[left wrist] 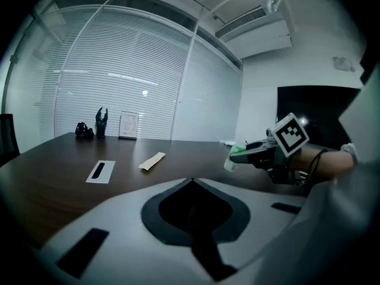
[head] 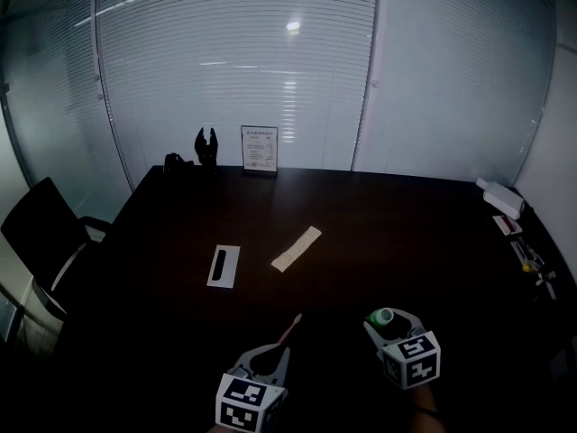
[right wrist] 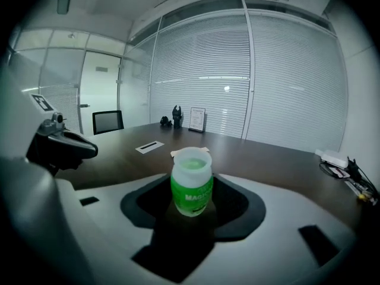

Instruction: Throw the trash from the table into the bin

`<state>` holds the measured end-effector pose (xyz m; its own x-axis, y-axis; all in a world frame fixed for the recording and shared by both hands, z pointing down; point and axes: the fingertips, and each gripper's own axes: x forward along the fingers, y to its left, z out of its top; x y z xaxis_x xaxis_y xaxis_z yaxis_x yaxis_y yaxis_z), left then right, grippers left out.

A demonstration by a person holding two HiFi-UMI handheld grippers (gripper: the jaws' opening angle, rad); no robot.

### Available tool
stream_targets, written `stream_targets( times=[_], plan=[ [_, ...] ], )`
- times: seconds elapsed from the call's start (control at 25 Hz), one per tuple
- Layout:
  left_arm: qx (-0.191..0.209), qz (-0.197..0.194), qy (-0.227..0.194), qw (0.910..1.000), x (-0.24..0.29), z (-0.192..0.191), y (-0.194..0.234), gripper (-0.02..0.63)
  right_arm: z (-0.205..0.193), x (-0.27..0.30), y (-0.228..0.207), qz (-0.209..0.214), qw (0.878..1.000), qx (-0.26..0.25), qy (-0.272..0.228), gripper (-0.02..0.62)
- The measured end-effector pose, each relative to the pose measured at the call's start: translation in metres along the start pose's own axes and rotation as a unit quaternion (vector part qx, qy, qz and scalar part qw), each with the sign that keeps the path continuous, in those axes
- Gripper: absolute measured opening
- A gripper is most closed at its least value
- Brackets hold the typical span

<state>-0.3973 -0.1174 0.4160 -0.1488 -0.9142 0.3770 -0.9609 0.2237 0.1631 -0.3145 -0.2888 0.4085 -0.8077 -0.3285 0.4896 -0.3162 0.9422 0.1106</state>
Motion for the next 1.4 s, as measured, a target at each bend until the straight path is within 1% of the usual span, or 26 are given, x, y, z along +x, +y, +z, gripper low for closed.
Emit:
stream_targets(
  times=[0.12,0.24,0.32,0.4,0.48,0.56,0.68,0.8,0.88,1.0,1.12,1.28,1.4],
  plan=[
    [0.021,-0.010,-0.012,0.9997,0.001,0.014,-0.040,-0.002,-0.010,-0.050,-0.009,-0.012,1.000,-0.001,-0.017,0.214],
    [0.038,-0.028,-0.023,0.9986,-0.005,0.035,-0.095,-0.002,-0.026,-0.114,-0.013,-0.023,0.999,-0.003,-0.035,0.213],
    [0.042,-0.044,-0.029,0.9978,-0.011,0.043,-0.133,-0.002,-0.040,-0.158,-0.015,-0.032,0.999,-0.003,-0.043,0.213],
    [0.045,-0.058,-0.035,0.9967,-0.018,0.046,-0.173,-0.002,-0.059,-0.204,-0.019,-0.043,0.998,-0.001,-0.048,0.213],
    [0.050,-0.077,-0.040,0.9950,-0.024,0.042,-0.219,-0.002,-0.088,-0.253,-0.029,-0.060,0.997,0.007,-0.047,0.213],
    [0.058,-0.100,-0.042,0.9924,-0.030,0.030,-0.270,-0.002,-0.124,-0.304,-0.042,-0.083,0.995,0.020,-0.043,0.213],
    [0.070,-0.137,-0.037,0.9875,-0.034,0.001,-0.345,-0.002,-0.185,-0.371,-0.059,-0.117,0.991,0.044,-0.035,0.213],
    [0.081,-0.176,-0.012,0.9810,-0.040,-0.042,-0.416,-0.002,-0.256,-0.431,-0.066,-0.146,0.986,0.085,-0.013,0.213],
    [0.088,-0.195,0.007,0.9768,-0.041,-0.068,-0.454,-0.002,-0.301,-0.457,-0.068,-0.158,0.981,0.110,0.007,0.213],
    [0.091,-0.217,0.030,0.9715,-0.036,-0.104,-0.495,-0.002,-0.368,-0.464,-0.070,-0.158,0.976,0.141,0.041,0.213],
    [0.092,-0.239,0.049,0.9654,-0.026,-0.147,-0.521,-0.002,-0.442,-0.442,-0.063,-0.146,0.971,0.171,0.080,0.213],
    [0.093,-0.250,0.083,0.9602,0.000,-0.207,-0.531,-0.002,-0.535,-0.397,-0.060,-0.127,0.960,0.220,0.117,0.214],
    [0.099,-0.250,0.095,0.9586,0.015,-0.238,-0.531,-0.002,-0.582,-0.371,-0.060,-0.120,0.955,0.236,0.136,0.215]
  ],
)
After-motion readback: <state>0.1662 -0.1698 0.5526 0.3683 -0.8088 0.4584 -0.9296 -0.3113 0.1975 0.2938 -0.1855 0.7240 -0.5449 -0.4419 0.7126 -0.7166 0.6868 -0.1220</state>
